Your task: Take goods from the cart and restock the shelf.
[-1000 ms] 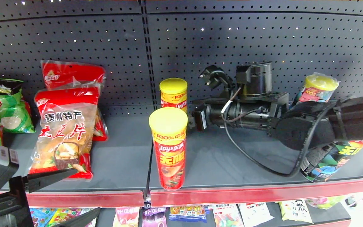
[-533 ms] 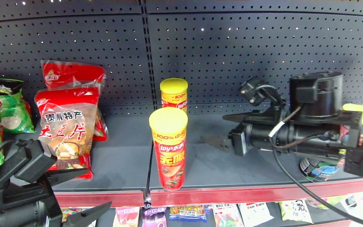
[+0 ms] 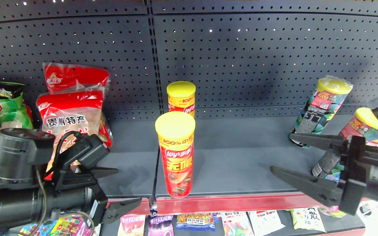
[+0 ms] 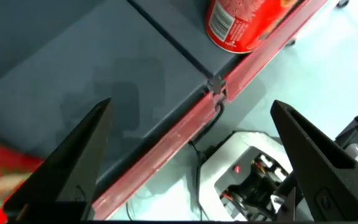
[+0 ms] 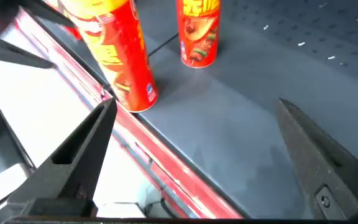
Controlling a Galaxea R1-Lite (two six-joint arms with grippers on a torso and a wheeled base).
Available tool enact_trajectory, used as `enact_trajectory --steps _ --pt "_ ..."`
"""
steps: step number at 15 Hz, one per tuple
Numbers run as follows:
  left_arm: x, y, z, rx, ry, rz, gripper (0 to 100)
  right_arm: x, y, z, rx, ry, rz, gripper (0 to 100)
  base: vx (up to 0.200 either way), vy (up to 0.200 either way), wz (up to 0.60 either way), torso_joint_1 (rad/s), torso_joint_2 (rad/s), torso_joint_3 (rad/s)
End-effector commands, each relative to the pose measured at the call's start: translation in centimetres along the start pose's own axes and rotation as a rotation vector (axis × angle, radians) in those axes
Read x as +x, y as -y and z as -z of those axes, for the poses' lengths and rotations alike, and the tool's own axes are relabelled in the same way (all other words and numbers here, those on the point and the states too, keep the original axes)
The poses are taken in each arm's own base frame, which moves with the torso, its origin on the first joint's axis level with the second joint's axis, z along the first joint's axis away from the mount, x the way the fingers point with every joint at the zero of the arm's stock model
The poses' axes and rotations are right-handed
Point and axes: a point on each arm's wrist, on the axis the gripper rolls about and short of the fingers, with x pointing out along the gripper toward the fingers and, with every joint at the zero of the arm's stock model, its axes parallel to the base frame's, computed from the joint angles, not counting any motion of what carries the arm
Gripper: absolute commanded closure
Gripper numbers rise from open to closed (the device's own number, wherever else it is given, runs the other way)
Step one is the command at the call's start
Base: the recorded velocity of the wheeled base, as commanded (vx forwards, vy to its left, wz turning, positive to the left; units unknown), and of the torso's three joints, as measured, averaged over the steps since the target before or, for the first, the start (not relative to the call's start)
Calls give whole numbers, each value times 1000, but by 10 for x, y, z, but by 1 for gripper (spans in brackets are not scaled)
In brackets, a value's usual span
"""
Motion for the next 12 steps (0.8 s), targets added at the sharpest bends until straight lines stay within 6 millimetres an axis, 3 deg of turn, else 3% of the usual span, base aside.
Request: enact_trajectory --steps 1,5,12 --pt "26 0 -5 7 -59 35 0 -24 1 -2 0 69 34 0 0 0 0 0 0 0" --pt "46 -6 -6 -5 -105 33 0 -28 1 -5 5 87 37 0 0 0 0 0 0 0" --pt "64 -13 -21 -1 -96 12 0 -27 2 -5 6 87 42 0 0 0 0 0 0 0"
